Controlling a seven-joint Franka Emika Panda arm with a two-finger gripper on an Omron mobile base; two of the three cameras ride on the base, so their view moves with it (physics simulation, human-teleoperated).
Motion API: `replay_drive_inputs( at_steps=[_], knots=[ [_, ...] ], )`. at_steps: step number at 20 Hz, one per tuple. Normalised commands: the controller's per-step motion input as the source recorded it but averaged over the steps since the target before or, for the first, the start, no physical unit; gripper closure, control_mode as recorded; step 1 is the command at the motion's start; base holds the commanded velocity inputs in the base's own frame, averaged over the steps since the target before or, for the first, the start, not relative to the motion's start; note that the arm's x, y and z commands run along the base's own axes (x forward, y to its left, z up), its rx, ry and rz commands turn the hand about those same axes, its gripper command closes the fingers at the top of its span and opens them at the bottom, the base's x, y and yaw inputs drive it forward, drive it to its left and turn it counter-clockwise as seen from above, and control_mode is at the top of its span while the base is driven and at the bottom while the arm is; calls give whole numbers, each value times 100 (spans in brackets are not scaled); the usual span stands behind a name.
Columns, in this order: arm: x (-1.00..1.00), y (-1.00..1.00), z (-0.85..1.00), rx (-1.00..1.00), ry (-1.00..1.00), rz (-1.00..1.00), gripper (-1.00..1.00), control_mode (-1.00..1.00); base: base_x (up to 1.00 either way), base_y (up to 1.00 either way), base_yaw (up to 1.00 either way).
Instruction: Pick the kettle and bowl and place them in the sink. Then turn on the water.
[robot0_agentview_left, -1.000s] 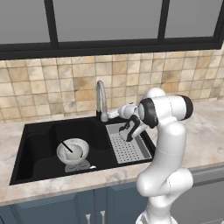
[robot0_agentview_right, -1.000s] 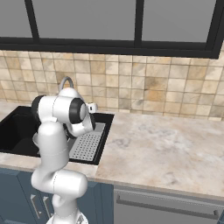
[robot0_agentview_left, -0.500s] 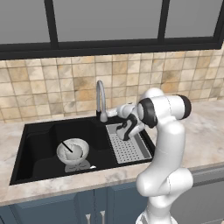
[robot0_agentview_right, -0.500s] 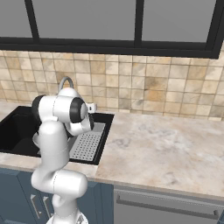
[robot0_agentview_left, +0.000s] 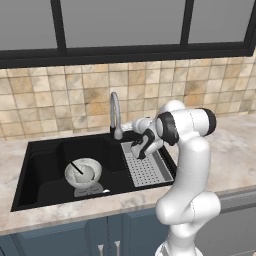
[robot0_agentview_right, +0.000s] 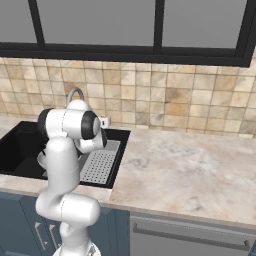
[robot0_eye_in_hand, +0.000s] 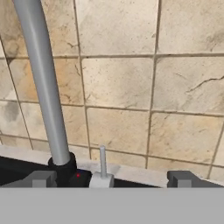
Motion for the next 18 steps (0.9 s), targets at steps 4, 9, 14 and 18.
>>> replay_drive_inputs(
  at_steps=[4, 9, 14, 18],
  knots=[
    [0, 0, -43, 3, -20, 0, -100, -100, 0, 0, 0],
    [0, 0, -41, 2, -18, 0, -100, -100, 0, 0, 0],
    [0, 0, -37, 2, -14, 0, -100, -100, 0, 0, 0],
    [0, 0, -42, 2, -14, 0, -100, -100, 0, 0, 0]
  ],
)
